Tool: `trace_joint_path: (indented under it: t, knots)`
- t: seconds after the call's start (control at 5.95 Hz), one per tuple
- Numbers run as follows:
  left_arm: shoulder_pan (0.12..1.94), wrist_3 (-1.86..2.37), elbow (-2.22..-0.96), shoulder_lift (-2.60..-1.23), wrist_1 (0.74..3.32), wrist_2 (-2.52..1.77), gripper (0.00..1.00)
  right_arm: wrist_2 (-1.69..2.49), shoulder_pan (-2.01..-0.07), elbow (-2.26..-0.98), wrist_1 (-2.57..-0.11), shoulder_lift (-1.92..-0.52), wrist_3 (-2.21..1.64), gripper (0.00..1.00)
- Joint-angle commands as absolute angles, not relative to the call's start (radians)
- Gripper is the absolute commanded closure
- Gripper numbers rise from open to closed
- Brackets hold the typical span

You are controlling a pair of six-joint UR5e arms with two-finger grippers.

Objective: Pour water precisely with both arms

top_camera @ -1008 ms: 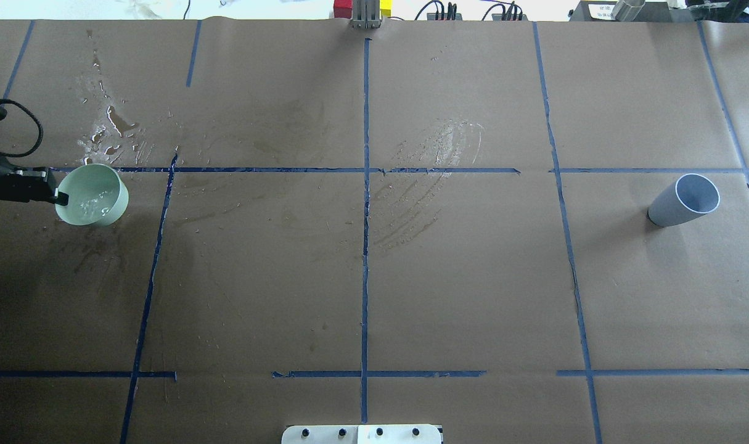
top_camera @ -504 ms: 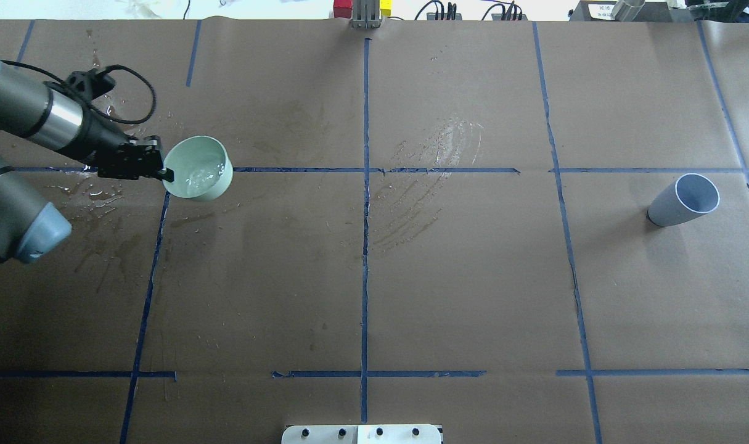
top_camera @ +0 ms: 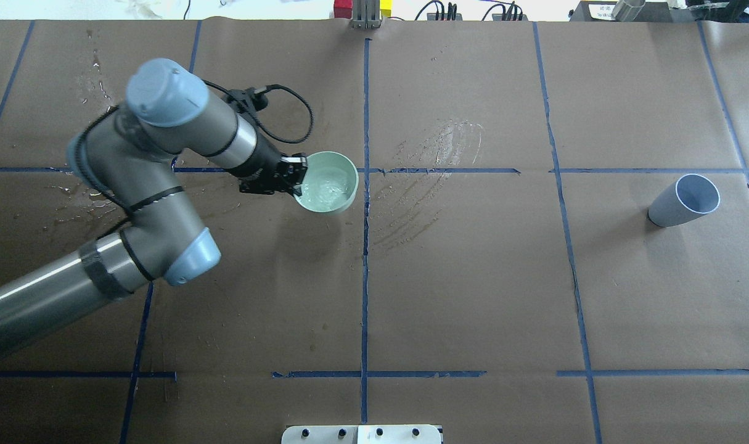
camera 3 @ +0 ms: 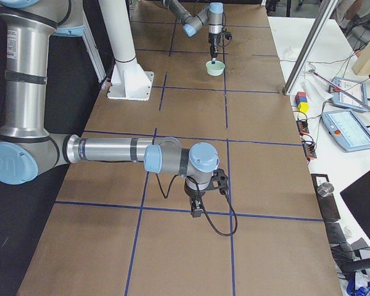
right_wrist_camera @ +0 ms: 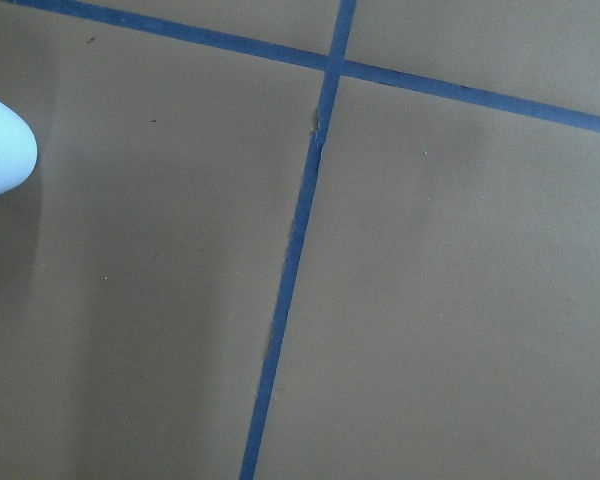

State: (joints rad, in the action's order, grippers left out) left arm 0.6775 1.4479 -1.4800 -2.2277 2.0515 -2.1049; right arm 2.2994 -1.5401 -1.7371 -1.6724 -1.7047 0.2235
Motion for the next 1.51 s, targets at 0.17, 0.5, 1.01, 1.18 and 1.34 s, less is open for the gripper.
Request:
trace_joint_path:
  t: [0.17, 0.5, 1.01, 1.18, 1.34]
  knots:
    - [0.585, 1.491, -1.355, -2.342, 2.046, -1.988, 1.00, 2.299, -1.540, -1.736, -1.674, -1.704, 0.216, 0.00]
    - [0.587, 1.486, -1.356, -2.332, 2.045, -1.987, 1.00, 2.299, -1.540, -1.736, -1.674, -1.704, 0.216, 0.00]
    - [0.591, 1.482, -1.359, -2.318, 2.046, -1.988, 0.74, 2.299, -1.540, -1.736, -1.674, -1.704, 0.216, 0.00]
    - [0.594, 1.480, -1.361, -2.319, 2.046, -1.988, 0.03, 2.299, -1.540, -1.736, -1.674, -1.704, 0.216, 0.00]
    - [0.601, 1.480, -1.367, -2.319, 2.045, -1.993, 0.00, 2.299, -1.540, -1.736, -1.674, -1.704, 0.216, 0.00]
